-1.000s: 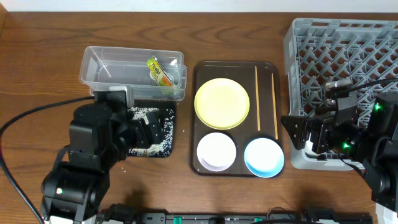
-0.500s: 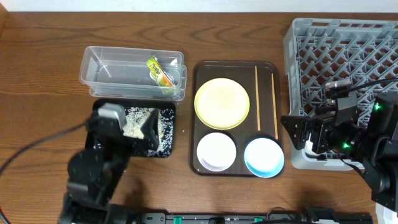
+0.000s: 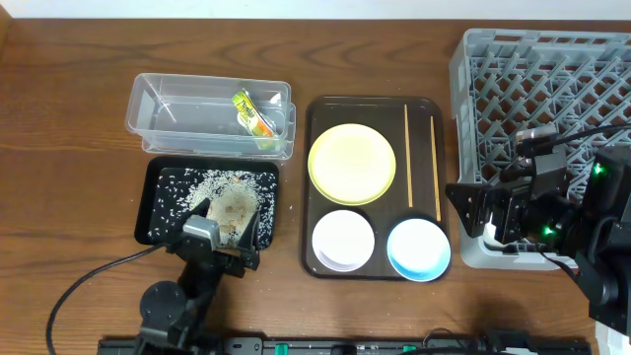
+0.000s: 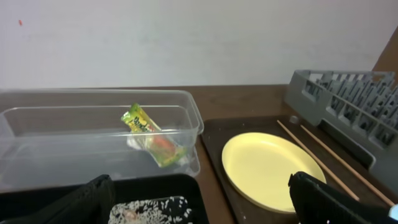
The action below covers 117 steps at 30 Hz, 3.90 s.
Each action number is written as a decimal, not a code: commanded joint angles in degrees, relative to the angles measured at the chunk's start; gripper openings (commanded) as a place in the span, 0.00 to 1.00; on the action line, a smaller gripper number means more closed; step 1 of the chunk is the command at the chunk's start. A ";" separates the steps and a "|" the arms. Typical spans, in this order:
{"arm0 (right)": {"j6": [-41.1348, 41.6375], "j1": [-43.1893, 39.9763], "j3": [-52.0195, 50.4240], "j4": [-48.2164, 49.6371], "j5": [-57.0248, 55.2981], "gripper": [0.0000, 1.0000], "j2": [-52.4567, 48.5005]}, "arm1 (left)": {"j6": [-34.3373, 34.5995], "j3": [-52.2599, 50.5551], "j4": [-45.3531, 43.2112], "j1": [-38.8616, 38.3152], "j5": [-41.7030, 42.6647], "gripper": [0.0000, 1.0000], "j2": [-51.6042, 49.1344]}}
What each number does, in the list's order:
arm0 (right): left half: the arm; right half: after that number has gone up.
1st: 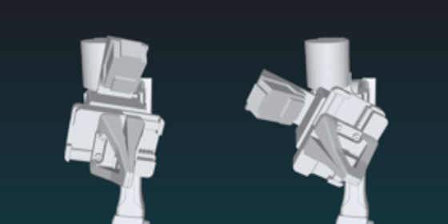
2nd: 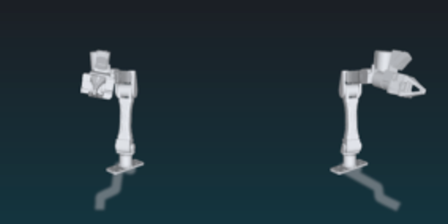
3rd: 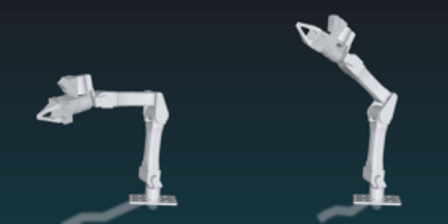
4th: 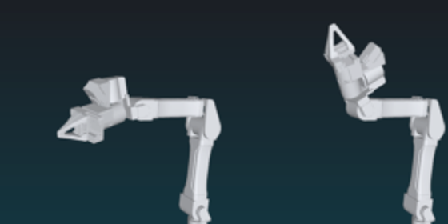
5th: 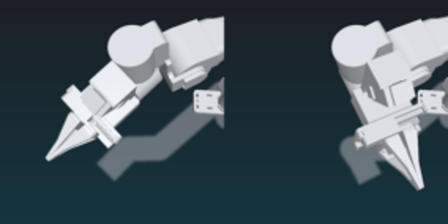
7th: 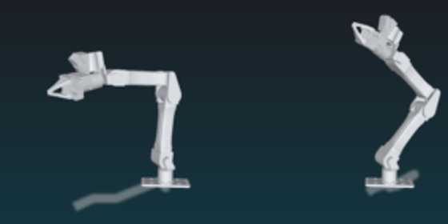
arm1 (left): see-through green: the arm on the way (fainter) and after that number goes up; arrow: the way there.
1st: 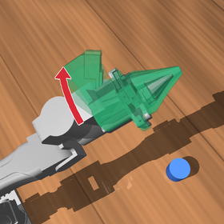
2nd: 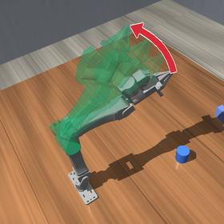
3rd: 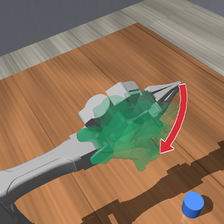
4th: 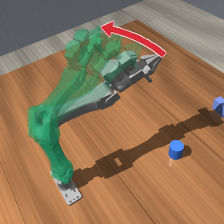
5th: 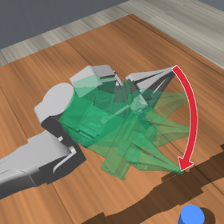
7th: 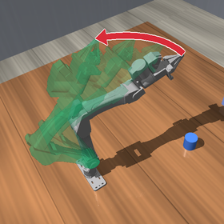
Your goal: Sort waste into correct bins and load items into the dishwasher rack
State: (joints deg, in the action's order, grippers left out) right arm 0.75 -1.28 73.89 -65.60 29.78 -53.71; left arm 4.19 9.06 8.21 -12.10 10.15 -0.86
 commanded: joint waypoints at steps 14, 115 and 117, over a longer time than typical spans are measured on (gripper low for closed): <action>-0.83 0.59 0.31 -0.04 0.04 0.99 0.20 | -1.16 -8.83 -10.38 0.20 -0.13 0.92 0.63; 7.13 6.19 -1.68 17.11 -48.48 0.01 -33.79 | -1.16 -8.83 -5.22 0.20 -0.15 0.92 0.26; 5.25 5.18 -1.70 18.60 -48.41 0.01 -35.71 | -1.16 -8.83 -5.22 0.20 -0.13 0.92 0.26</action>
State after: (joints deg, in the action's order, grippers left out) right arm 9.65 5.39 72.95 -48.07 -14.39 -86.70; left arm 3.99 1.06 0.95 -12.10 9.45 -0.64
